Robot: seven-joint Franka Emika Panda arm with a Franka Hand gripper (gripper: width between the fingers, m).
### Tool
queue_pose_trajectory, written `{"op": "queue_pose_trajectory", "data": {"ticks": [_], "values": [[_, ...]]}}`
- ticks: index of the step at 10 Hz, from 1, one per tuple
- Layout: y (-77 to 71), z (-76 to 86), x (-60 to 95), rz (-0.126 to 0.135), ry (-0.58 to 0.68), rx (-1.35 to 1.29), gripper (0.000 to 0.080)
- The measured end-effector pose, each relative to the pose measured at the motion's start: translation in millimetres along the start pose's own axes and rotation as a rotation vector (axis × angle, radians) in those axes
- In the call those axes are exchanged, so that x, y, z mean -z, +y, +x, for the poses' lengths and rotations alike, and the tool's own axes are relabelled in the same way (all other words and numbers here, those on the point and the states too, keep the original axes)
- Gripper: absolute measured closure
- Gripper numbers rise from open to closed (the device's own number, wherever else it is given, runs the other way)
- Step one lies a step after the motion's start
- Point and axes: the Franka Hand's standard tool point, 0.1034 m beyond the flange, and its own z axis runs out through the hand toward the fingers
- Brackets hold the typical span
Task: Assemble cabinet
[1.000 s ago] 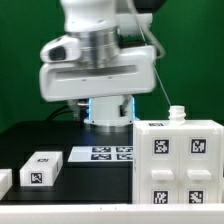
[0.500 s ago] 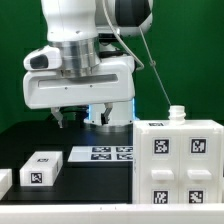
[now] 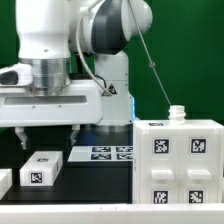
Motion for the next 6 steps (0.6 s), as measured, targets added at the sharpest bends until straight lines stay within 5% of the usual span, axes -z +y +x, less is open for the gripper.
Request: {"op": "queue_pose_trajectory", "data": {"ticks": [3,4,6], "values": [[-0.3,-2.5,-3.3,0.008,-0.010,-0.008,0.0151],[5.2,-11.2,-14.7,0.057,-0.053,-0.075,0.0151],[11.4,-15.8,-21.8,0.075,-0.078,-0.100,0.0151]]}}
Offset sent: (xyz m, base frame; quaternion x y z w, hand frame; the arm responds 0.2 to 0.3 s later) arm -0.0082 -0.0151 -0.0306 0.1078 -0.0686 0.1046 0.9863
